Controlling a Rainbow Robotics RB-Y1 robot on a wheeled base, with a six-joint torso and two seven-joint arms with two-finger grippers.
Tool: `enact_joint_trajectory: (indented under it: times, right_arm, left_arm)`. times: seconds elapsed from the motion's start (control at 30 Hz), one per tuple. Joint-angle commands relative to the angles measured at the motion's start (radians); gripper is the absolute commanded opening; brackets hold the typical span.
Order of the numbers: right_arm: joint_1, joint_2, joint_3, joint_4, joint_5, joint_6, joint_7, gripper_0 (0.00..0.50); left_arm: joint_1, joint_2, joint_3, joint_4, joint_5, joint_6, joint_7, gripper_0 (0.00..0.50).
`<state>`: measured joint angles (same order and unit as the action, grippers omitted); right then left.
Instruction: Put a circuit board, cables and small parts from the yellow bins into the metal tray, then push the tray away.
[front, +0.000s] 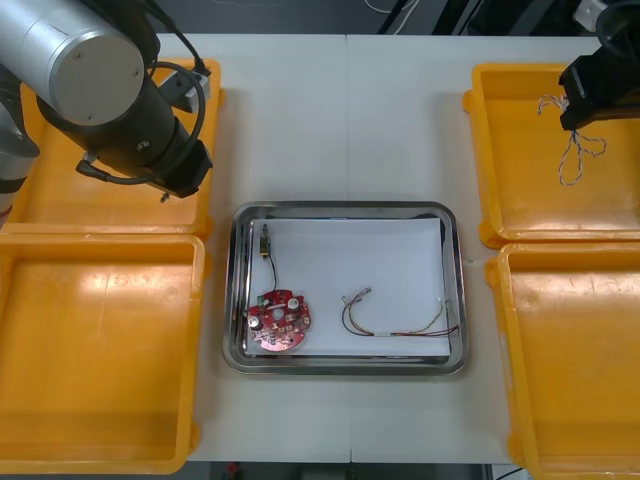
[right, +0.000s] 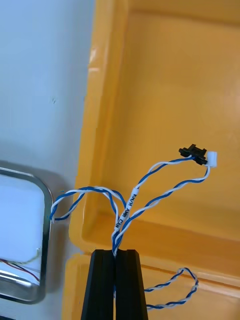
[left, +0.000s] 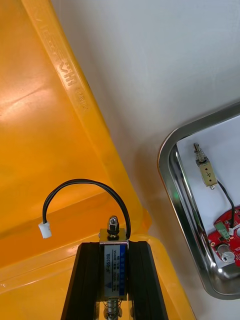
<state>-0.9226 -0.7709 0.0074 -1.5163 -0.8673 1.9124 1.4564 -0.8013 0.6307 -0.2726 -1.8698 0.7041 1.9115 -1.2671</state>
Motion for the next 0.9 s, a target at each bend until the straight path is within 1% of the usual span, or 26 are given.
enact_joint_trajectory:
  times: [0.03, 0.2, 0.47, 0.53, 0.67, 0.83, 0.9]
  right_arm:
    - [-0.001, -0.087, 0.135, -0.14, -0.058, 0.007, 0.061, 0.0]
    - [-0.001, -0.093, 0.214, -0.248, -0.122, 0.007, 0.064, 0.0]
    - [-0.001, -0.094, 0.237, -0.324, -0.237, 0.007, 0.076, 0.0]
    - [0.001, -0.096, 0.258, -0.351, -0.253, 0.0, 0.084, 0.0]
    - [0.001, -0.096, 0.326, -0.427, -0.239, -0.03, 0.094, 0.0]
    - [-0.001, -0.082, 0.448, -0.521, -0.193, -0.099, 0.117, 0.0]
    - [-0.001, -0.057, 0.488, -0.547, -0.157, -0.128, 0.182, 0.0]
  left_arm:
    - [-0.021, -0.017, 0.036, -0.006, 0.006, 0.008, 0.078, 0.0]
    - [-0.021, -0.017, 0.035, -0.005, 0.005, 0.008, 0.086, 0.0]
    - [-0.021, -0.017, 0.036, -0.006, 0.006, 0.008, 0.086, 0.0]
    - [-0.021, -0.017, 0.035, -0.006, 0.005, 0.008, 0.086, 0.0]
    - [-0.019, -0.017, 0.036, -0.006, 0.005, 0.008, 0.086, 0.0]
    - [-0.019, -0.017, 0.035, -0.006, 0.006, 0.008, 0.088, 0.0]
    - [-0.021, -0.017, 0.035, -0.006, 0.005, 0.008, 0.088, 0.0]
